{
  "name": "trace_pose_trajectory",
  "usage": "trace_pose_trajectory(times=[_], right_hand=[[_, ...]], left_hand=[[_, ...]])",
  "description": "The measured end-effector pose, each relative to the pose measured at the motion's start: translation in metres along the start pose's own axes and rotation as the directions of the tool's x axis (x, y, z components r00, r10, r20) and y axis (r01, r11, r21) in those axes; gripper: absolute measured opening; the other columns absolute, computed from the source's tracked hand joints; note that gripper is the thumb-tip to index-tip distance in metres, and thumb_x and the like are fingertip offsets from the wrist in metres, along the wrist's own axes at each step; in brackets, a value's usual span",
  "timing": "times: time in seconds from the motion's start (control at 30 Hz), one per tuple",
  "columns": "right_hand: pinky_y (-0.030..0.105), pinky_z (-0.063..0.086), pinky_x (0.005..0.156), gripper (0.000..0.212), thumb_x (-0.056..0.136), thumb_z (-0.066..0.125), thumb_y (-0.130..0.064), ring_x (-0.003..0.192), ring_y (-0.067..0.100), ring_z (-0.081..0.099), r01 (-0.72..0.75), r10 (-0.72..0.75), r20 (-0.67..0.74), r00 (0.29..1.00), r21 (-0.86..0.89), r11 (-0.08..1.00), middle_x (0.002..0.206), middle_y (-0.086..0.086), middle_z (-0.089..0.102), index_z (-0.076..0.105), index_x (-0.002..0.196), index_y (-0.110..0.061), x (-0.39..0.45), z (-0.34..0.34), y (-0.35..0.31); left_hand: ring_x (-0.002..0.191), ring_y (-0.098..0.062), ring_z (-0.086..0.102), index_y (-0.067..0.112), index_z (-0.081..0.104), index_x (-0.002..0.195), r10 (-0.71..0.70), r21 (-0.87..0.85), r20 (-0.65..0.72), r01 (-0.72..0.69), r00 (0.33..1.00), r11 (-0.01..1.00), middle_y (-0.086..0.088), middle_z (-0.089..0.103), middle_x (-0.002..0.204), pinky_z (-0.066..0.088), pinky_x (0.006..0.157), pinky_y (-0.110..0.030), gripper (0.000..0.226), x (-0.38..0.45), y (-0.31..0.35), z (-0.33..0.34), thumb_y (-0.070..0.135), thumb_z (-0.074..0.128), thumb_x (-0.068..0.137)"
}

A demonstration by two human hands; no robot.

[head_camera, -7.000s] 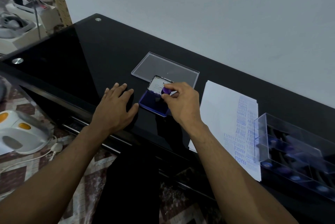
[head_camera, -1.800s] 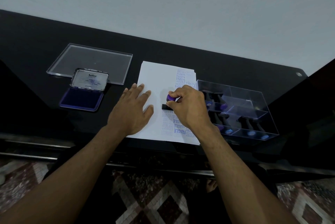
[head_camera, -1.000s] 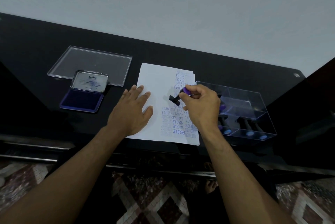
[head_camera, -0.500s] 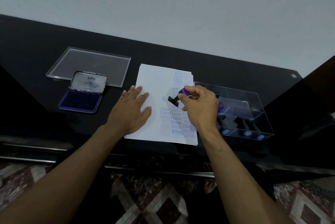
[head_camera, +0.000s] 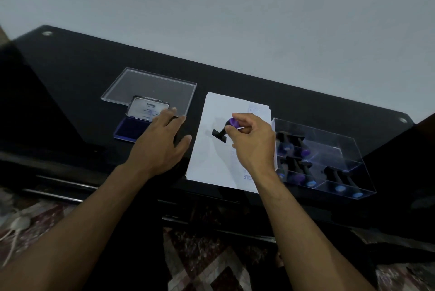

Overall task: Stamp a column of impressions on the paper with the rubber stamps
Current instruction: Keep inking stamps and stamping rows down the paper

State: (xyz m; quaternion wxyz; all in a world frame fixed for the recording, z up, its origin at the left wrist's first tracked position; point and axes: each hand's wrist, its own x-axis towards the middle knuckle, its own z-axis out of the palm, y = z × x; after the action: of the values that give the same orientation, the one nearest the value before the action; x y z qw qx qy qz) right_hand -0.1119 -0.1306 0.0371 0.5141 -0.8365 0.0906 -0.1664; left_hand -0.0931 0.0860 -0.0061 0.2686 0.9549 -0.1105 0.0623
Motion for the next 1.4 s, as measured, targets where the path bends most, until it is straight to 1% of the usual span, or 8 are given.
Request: trace_pose_trajectory(times=[0.13,0.3,0.5,0.7,0.9,1.1,1.23,1.4], right_hand=[[0.037,0.062,0.077,0.026,0.083,0.078,-0.020,0.090,0.012,0.067,0.055,-0.053,0.071,0.996,-0.025,0.998,0.104,-0.007,0.070,0.073,0.109,-0.025,-0.006,0.033,-0.019],[0.034,0.061,0.076,0.026,0.082,0.078,-0.018,0.083,0.009,0.067,0.127,-0.122,0.153,0.981,-0.019,0.992,0.099,-0.007,0.068,0.074,0.108,-0.024,-0.014,0.076,-0.046],[0.031,0.061,0.075,0.027,0.083,0.078,-0.019,0.081,0.006,0.067,0.200,-0.189,0.227,0.955,-0.026,0.979,0.106,-0.002,0.065,0.073,0.108,-0.023,-0.022,0.119,-0.072],[0.028,0.059,0.083,0.028,0.088,0.073,-0.019,0.087,0.008,0.066,0.326,-0.276,0.322,0.906,-0.113,0.939,0.113,-0.001,0.066,0.071,0.116,-0.018,-0.027,0.146,-0.086],[0.010,0.050,0.075,0.026,0.089,0.072,-0.019,0.085,0.006,0.064,0.390,-0.301,0.375,0.877,-0.187,0.902,0.113,-0.002,0.066,0.071,0.114,-0.017,-0.021,0.160,-0.087],[0.016,0.050,0.084,0.027,0.090,0.071,-0.019,0.097,0.011,0.065,0.422,-0.296,0.422,0.857,-0.243,0.874,0.118,0.000,0.066,0.071,0.117,-0.016,-0.015,0.166,-0.085],[0.026,0.053,0.093,0.027,0.090,0.070,-0.017,0.100,0.013,0.065,0.467,-0.313,0.459,0.831,-0.272,0.841,0.118,0.003,0.067,0.071,0.117,-0.013,-0.016,0.168,-0.083],[0.027,0.052,0.094,0.025,0.092,0.067,-0.016,0.102,0.016,0.065,0.487,-0.319,0.478,0.819,-0.284,0.826,0.117,0.006,0.068,0.072,0.116,-0.011,-0.017,0.165,-0.086]], left_hand=[[0.150,-0.021,0.025,0.027,0.041,0.149,-0.055,0.021,-0.049,0.056,0.997,0.998,0.004,0.027,0.162,0.035,0.117,-0.048,0.059,-0.018,-0.030,-0.020,0.053,0.051,0.097],[0.153,-0.026,0.018,0.017,0.045,0.149,-0.097,0.032,-0.110,0.101,0.989,0.994,-0.005,0.033,0.160,0.017,0.125,-0.044,0.059,-0.038,-0.071,-0.040,0.044,0.056,0.098],[0.154,-0.025,0.017,0.016,0.042,0.152,-0.170,0.049,-0.156,0.179,0.973,0.983,-0.008,0.032,0.162,0.013,0.126,-0.041,0.064,-0.050,-0.114,-0.058,0.049,0.053,0.097],[0.154,-0.026,0.019,0.015,0.044,0.151,-0.194,0.066,-0.169,0.208,0.966,0.976,-0.010,0.033,0.161,0.012,0.125,-0.040,0.064,-0.053,-0.135,-0.063,0.048,0.055,0.097],[0.154,-0.027,0.016,0.016,0.040,0.153,-0.190,0.116,-0.142,0.207,0.972,0.972,-0.010,0.031,0.162,0.011,0.126,-0.042,0.066,-0.047,-0.144,-0.060,0.050,0.051,0.098],[0.153,-0.028,0.019,0.015,0.044,0.150,-0.179,0.180,-0.101,0.195,0.979,0.964,-0.011,0.035,0.160,0.013,0.126,-0.046,0.063,-0.044,-0.151,-0.051,0.052,0.045,0.099],[0.151,-0.031,0.026,0.013,0.051,0.145,-0.161,0.227,-0.117,0.184,0.980,0.956,-0.013,0.041,0.156,0.018,0.125,-0.048,0.072,-0.045,-0.151,-0.047,0.059,0.029,0.094],[0.152,-0.030,0.024,0.016,0.048,0.148,-0.166,0.288,-0.117,0.193,0.979,0.938,-0.012,0.038,0.158,0.016,0.125,-0.046,0.071,-0.046,-0.149,-0.045,0.058,0.025,0.096]])
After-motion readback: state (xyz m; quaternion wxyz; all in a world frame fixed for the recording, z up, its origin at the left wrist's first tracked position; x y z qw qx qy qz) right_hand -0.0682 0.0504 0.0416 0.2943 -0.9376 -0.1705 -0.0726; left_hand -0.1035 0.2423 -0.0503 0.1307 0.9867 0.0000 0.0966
